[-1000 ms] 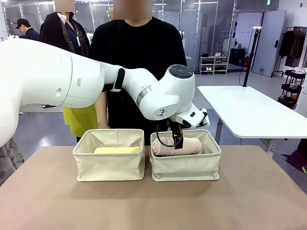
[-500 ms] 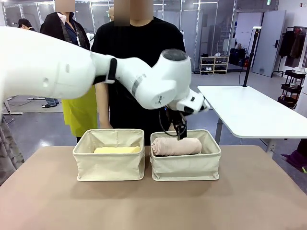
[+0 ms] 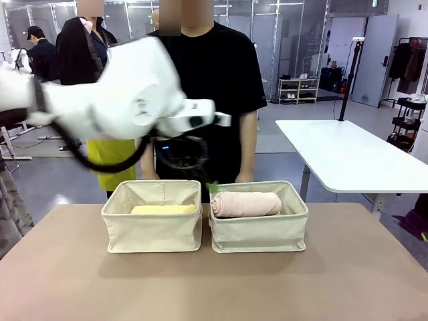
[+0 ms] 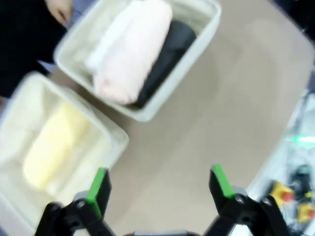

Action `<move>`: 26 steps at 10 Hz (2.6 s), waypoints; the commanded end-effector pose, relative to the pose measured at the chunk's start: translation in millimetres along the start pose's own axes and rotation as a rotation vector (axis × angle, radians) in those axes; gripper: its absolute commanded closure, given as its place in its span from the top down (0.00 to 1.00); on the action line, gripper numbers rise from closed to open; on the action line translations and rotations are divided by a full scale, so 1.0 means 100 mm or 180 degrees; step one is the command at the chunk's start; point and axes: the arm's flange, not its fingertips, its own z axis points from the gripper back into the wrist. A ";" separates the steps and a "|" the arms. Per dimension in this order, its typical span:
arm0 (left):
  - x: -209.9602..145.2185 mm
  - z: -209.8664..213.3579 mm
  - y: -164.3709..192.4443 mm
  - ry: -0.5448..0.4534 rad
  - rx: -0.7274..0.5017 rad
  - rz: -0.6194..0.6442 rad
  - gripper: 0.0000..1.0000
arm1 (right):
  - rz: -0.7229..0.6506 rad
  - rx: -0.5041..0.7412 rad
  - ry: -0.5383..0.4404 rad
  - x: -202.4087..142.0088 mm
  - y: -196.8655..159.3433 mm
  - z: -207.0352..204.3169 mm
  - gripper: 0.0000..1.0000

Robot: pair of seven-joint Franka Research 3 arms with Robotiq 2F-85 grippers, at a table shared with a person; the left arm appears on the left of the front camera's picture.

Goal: Divide the towels into two baskets.
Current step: Pick up one hotel-folded towel from the bottom of the table and place it in the Fabric basket indicated by the person.

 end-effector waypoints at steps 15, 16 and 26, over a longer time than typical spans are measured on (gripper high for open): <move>-4.60 0.90 2.12 -0.1511 -0.1611 0.3007 1.00 | -0.0069 -0.0047 -0.0003 -0.03 0.05 -0.03 1.00; -4.71 0.92 2.16 -0.1451 -0.1592 0.3024 1.00 | -0.0069 -0.0047 -0.0003 -0.03 0.05 -0.03 1.00; -4.85 1.01 2.27 -0.1443 -0.1472 0.3175 1.00 | -0.0069 -0.0047 -0.0003 -0.03 0.05 -0.03 1.00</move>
